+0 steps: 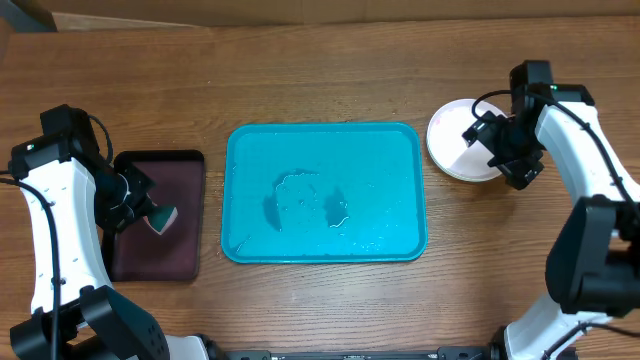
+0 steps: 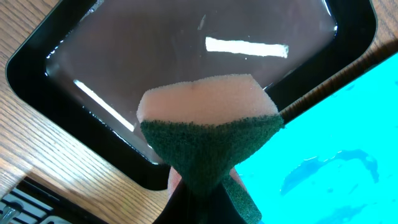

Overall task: Clean dirty plates on tray and stack at the side
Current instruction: 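Lower the sponge onto the black tray and open the left gripper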

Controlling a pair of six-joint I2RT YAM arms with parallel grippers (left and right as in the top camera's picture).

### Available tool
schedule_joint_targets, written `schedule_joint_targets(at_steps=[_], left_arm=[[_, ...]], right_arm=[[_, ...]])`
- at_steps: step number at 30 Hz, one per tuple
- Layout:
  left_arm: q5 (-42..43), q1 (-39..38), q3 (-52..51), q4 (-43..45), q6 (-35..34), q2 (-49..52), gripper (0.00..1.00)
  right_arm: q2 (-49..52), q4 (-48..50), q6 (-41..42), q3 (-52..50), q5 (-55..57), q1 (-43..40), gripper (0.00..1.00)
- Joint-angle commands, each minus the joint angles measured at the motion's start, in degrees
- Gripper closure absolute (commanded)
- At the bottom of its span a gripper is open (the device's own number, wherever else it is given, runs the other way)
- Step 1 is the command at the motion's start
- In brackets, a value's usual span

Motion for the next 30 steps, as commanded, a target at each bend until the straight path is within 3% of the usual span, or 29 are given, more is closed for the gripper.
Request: schedule_joint_targets(at_steps=[1,9,19,23,30], left_arm=[[-0.02,0.2,-0.37,0.28,1.25,0.31,0.96],[0.0,0.2,-0.37,1.09,1.01,0.31,0.96],[-0.74,0.22,-1.03,3.78,0.11,0.42,0.96],[-5.07,0.33,-2.29,5.44,-1.81,0.57,0.96],[-5.01,0.35,-7.41,13.62,-1.95,1.44,0.96]], right_arm=[[-8.15,-0.81,-1.46,2.71,-1.42,1.44,0.0],[-18.05,-2.16,-4.7,2.49,-4.22,11.45,0.0],[-17.46,-0.61,-3.17,2.43,-2.84,29.07,0.0],[-17.46,-0.48,-0.31,2.43,-1.84,32.63,0.0],[-17.46,-1.16,-0.28,2.43,-1.88,36.81,0.0]])
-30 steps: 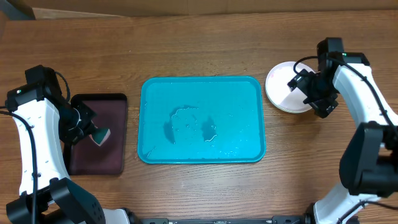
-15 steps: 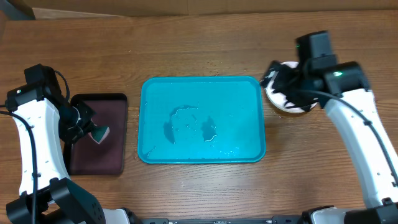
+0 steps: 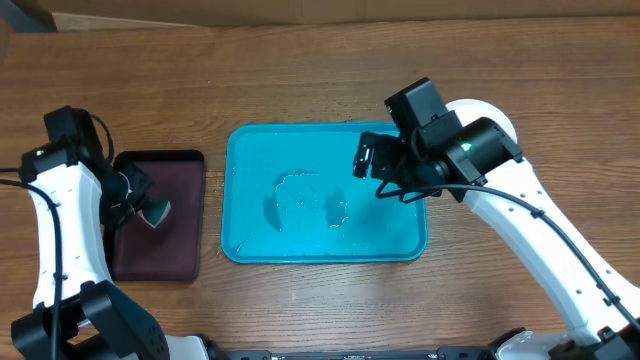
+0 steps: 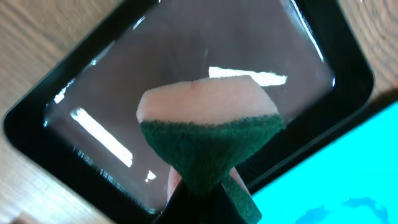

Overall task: Clean dirty plates on tray and stack at the side
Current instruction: 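Lower the sponge onto the black tray and open the left gripper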

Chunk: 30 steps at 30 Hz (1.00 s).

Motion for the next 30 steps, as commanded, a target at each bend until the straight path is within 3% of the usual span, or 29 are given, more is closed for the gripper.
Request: schedule_joint_targets(at_steps=[1,8,10,11,13,14,19,23,30], left_arm=[[-0.81,0.35,-3.13,3.26,-1.16,1.55,0.96],[1.18,0.26,-6.75,8.04,-1.2,6.78,0.96],[2.62,0.26,-6.75,7.93,-1.16,8.31,0.9],[3.15,0.26,-6.75,7.82,-1.18,8.94,0.82],[3.72,0.26,-6.75,7.76,-1.16,9.33,0.47],[3.76,0.26,-6.69,7.69,-1.18,9.31,0.0],[8.44,0.48,-4.17,4.13,-0.96,9.14,0.0],[13.42,1.36,2.01,-3.72,-0.94,8.96,0.0],[14.64,1.25,7.61,-11.56,-0.72,0.68,0.0]], right_arm=[[0.0,-0.15,0.79,0.68,0.87,2.12,0.0],[-0.02,-0.22,1.2,0.68,0.85,4.98,0.0],[-0.07,-0.61,1.4,0.7,0.9,5.51,0.0],[-0.2,-0.74,1.4,0.7,0.92,5.64,0.0],[-0.59,-0.94,1.49,0.7,0.92,5.64,0.0],[-0.87,-1.03,1.95,0.7,1.14,5.64,0.0],[-3.93,-1.07,2.03,0.7,1.16,5.62,0.0],[-8.61,-1.84,2.01,0.7,1.4,5.62,0.0],[-21.31,-10.97,2.25,0.7,8.31,5.62,0.0]])
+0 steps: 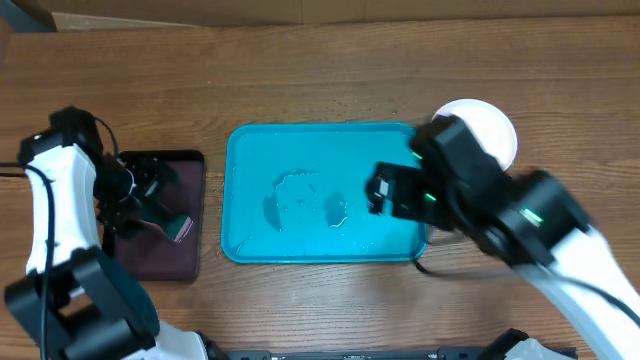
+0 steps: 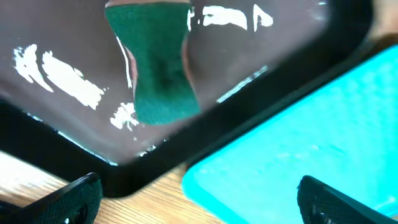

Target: Clean dirty plates on tray and stack at the side

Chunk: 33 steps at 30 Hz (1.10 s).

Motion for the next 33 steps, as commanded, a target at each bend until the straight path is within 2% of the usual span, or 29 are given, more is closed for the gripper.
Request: schedule_joint_targets(at_steps=[1,5,12,15,20,33], left_arm=[[2.12,0.17,1.66,-1.49,0.48,-8.22,0.0],[1.77,-1.22,1.44,-2.67,2.6,-19.17,0.0],[0.63,-8.52,-4.13,-4.26,2.36,-38.86,0.0],[0.59,-10.6,-5.9,-5.95,2.4,-44.02,0.0],[0.55,-10.69,-5.97,-6.32,2.43,-47.91,0.0],[0.52,-10.69,-5.97,-6.29,2.43,-47.71,0.0]], right_arm=[[-6.99,-3.61,0.24,0.72,4.59,0.22,0.0],[-13.79,-10.67,0.26,0.72,4.83,0.24,0.0],[-22.6,-22.73,0.04,0.68,4.81,0.22,0.0],[-24.41,-22.71,-2.38,0.55,4.2,0.22,0.0],[-24.63,-22.67,-2.38,0.55,4.22,0.22,0.0],[-24.63,-22.67,-2.38,0.55,4.22,0.22,0.0]])
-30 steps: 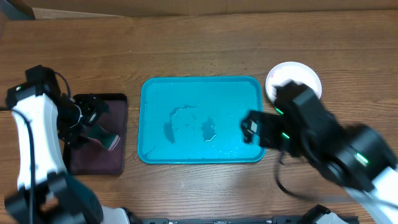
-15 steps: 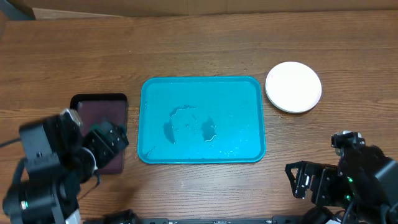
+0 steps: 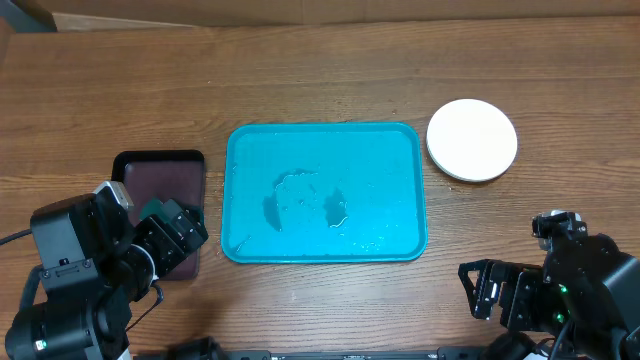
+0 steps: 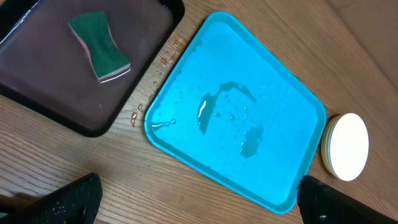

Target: Clean dirty plates on tray and stack at the side

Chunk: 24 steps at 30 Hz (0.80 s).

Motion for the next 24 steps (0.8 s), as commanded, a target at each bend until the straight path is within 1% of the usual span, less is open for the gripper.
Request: schedule_joint_targets(at_steps=[1,7,14,17,19,24], left_arm=[[-0.26,-0.2,-0.63,0.22,0.9,-0.07,0.0],[-0.26,-0.2,-0.63,0.24,0.9,-0.07,0.0],[-0.24,-0.2,-0.63,0.22,0.9,-0.07,0.0],[-0.24,-0.2,-0.63,0.24,0.9,-0.07,0.0],[-0.26,-0.2,-0.63,0.24,0.9,-0.07,0.0],[-0.26,-0.2,-0.63,0.26,0.9,-0.07,0.0]], right_arm=[[0.02,0.24,-0.66,0.46,0.17,0.22,0.0],[0.0,0.24,-1.33,0.42,2.89,-0.81,0.0],[-2.1,0.24,-1.31,0.39,3.26,-12.48,0.0],[-4.15,1.09,-1.33,0.33,4.0,-16.24,0.0],[-6.38,3.37,-1.75,-0.42,5.01,-18.16,0.0],[-14.08,13.86,-8.63,-7.48,4.9,-20.61,0.0]])
